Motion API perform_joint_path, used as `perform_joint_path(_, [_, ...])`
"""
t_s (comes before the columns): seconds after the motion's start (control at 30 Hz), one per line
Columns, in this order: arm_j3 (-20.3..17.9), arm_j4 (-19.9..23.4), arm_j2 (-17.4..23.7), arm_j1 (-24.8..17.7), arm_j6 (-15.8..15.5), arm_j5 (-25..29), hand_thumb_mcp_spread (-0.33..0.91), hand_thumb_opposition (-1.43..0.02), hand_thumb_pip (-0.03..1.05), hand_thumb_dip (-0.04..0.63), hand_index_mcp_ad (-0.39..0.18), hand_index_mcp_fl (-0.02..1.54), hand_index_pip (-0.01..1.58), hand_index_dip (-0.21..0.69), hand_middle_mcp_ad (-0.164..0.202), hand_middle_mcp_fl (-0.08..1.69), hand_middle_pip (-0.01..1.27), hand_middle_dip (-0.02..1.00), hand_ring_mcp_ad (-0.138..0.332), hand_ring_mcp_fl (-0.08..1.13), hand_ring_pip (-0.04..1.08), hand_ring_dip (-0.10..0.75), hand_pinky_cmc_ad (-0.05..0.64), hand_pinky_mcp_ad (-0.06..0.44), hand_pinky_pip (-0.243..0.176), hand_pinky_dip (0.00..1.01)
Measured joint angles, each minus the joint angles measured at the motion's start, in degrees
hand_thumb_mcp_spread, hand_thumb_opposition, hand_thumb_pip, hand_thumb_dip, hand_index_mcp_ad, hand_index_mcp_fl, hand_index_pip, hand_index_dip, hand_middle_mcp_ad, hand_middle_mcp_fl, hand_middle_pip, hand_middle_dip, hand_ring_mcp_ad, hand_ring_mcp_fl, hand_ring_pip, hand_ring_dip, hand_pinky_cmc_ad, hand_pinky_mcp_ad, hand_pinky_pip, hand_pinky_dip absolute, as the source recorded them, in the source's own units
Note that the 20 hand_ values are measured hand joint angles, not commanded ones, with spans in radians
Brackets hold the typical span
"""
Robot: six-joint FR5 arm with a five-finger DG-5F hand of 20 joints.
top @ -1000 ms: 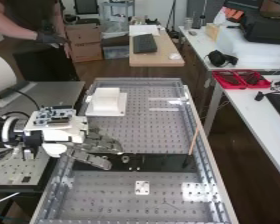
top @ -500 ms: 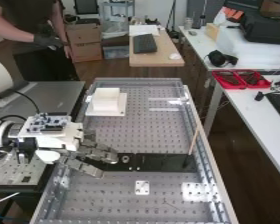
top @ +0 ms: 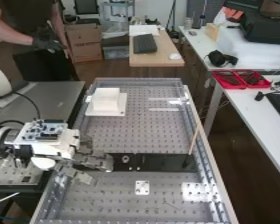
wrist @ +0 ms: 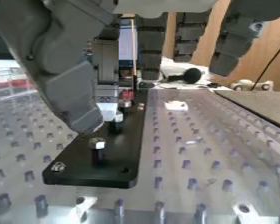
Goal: Grab the smaller nut and place it in the white container
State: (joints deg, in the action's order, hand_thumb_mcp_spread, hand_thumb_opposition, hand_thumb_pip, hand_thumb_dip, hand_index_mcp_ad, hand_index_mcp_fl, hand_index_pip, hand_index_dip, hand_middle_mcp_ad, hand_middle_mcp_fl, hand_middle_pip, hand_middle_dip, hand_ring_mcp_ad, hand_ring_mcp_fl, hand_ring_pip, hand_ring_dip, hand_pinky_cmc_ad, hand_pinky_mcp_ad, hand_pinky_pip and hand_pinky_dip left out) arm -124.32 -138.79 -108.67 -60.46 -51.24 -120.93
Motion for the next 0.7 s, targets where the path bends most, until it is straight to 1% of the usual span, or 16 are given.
perform_joint_path(0.13, [-0.2, 0.3, -0.4, 0.2, -0.1, 0.0, 0.38, -0.83, 0.79, 0.206, -0.209, 0.09, 1.51, 0.113, 0.075, 0.18, 0.13, 0.24, 0.14, 0.0, 0.09, 0.091, 0.346, 0.295, -0.019, 0.18])
perform_joint_path(0.23, [-0.3, 0.7, -0.7, 0.3, 0.0, 0.0, 0.38, -0.82, 0.79, 0.206, -0.209, 0.03, 1.5, 0.113, 0.073, 0.18, 0.13, 0.24, 0.14, 0.0, 0.09, 0.091, 0.346, 0.295, -0.019, 0.18])
perform_joint_path(0.7, [-0.7, 2.4, -1.6, 0.6, 0.4, -0.1, 0.38, -0.82, 0.79, 0.206, -0.209, 0.02, 1.49, 0.113, 0.075, 0.16, 0.13, 0.24, 0.14, 0.0, 0.1, 0.091, 0.346, 0.295, -0.019, 0.18])
